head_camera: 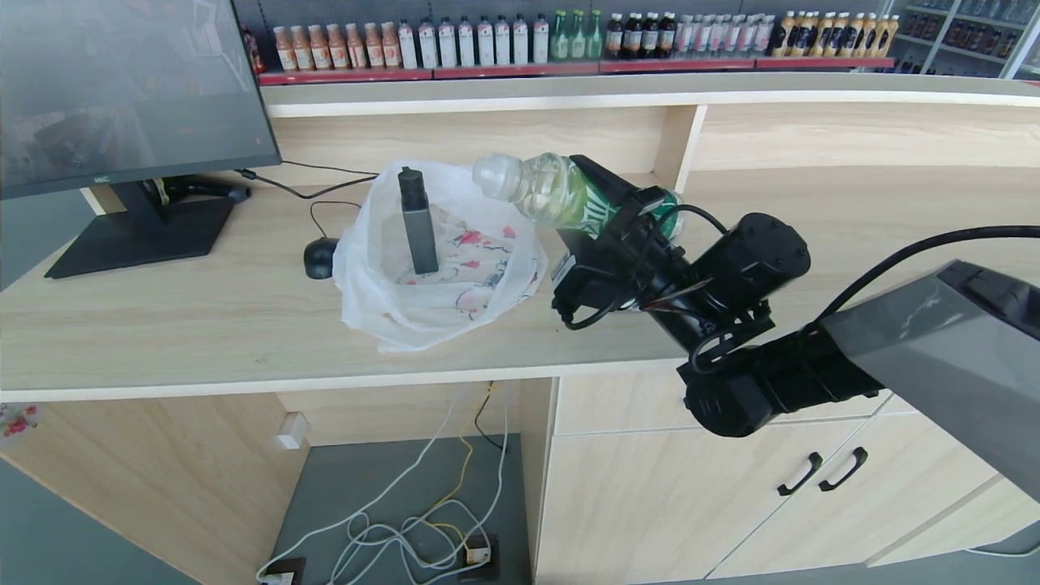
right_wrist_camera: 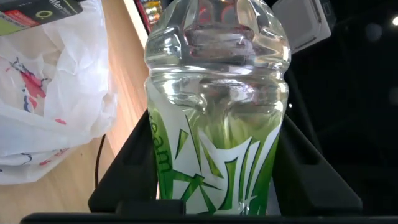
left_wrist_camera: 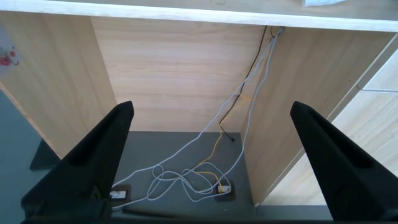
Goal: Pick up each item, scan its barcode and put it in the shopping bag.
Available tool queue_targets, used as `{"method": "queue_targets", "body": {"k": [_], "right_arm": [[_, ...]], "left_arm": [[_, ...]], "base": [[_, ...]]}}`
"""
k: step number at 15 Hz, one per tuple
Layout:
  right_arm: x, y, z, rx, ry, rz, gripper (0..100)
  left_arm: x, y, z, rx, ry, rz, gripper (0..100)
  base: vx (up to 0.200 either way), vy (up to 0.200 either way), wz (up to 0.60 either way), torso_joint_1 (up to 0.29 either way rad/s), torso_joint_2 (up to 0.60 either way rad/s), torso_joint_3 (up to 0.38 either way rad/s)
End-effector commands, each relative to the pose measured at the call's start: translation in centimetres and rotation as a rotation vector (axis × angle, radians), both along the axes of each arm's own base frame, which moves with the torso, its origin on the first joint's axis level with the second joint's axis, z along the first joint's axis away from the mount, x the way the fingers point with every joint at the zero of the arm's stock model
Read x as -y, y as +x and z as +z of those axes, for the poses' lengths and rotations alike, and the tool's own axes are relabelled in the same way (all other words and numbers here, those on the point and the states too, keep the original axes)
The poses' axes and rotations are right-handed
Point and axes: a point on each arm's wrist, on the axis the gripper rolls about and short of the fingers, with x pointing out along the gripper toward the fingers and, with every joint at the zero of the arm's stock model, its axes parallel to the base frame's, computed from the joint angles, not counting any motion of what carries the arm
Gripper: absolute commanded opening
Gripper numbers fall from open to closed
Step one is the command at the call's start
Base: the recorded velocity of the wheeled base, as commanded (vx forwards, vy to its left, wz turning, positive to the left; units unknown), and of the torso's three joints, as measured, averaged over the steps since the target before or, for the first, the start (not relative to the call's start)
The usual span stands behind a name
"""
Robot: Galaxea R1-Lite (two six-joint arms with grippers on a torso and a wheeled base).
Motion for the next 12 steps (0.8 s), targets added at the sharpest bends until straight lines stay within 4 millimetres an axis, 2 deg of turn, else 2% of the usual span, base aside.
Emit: {"method": "queue_targets", "body": {"k": [1,12], "right_arm": [[-0.4,0.7,-0.7,-0.004,0.000,0.001,0],[-1.0,1.8,-1.8,-0.015,0.000,0.005,0]], "left_arm": [[0.0,0.0,0.0,0.000,0.000,0.000,100],[0.0,0.0,0.0,0.000,0.000,0.000,100]], "base": [[0.000,0.000,0.00,0.000,0.00,0.000],[0.000,0.000,0.00,0.000,0.00,0.000]]}}
